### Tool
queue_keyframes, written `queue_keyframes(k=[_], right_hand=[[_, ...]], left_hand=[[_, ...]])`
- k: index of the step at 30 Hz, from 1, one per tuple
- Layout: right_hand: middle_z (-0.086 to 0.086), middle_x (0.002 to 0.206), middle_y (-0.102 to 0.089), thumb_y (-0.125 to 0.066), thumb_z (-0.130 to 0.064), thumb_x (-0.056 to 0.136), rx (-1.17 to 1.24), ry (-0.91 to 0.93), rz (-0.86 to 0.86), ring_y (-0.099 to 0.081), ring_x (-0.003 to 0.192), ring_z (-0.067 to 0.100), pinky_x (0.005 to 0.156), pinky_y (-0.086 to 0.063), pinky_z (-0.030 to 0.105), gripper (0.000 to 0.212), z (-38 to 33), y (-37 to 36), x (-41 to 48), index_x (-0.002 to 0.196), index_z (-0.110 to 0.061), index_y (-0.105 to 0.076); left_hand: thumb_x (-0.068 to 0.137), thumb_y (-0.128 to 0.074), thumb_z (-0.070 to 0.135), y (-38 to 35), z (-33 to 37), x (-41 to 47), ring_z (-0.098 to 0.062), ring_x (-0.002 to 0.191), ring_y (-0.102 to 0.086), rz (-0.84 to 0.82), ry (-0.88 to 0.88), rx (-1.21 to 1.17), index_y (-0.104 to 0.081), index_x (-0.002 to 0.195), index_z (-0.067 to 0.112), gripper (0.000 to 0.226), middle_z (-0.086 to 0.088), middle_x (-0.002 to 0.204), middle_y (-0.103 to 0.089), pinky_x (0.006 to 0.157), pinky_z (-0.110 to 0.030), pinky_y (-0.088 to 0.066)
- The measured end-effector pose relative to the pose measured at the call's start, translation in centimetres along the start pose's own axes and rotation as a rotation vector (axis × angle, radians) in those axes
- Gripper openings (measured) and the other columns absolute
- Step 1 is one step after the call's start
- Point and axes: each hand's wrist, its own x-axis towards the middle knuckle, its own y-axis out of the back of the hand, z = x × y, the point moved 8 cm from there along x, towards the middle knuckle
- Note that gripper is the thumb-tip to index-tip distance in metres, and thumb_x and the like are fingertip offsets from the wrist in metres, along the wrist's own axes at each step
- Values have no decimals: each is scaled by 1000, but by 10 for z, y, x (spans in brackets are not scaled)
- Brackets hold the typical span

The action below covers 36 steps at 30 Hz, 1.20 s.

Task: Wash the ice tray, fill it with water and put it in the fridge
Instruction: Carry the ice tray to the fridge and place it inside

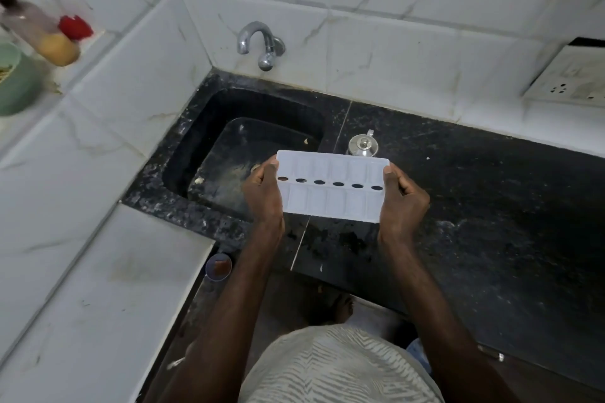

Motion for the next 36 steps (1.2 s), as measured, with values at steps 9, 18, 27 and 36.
queue_keyframes(k=[9,18,27,36], right_hand=[[-9,102,-81,-68,-29,100,0,-33,-152,-78,96,14,78,-64,34,21,16,-38,-77,115,-21,-81],[-3,105,-81,-68,-29,101,-76,-52,-277,-78,95,14,80,-66,38,26,37,-60,-170,118,-13,-79],[-9,98,-81,-69,-30,100,-68,-80,-472,-78,88,10,65,-62,26,15,43,-94,-256,108,-29,-82],[-2,98,-81,-70,-34,98,-147,-124,-677,-78,91,18,72,-64,36,26,62,-124,-341,113,-16,-81]], left_hand=[[95,-67,29,110,-12,-17,-13,68,-74,142,20,-34,-78,72,28,26,8,72,-77,58,-31,-58],[94,-69,28,229,-42,-51,-32,85,-76,336,68,-86,-81,103,6,27,-8,88,-79,71,-43,-60],[97,-66,18,335,-44,-100,-14,91,-73,519,-20,-111,-82,110,10,22,2,97,-80,79,-29,-57],[98,-64,14,434,-63,-163,1,86,-73,732,-48,-188,-82,104,14,19,16,89,-80,77,-20,-58]])
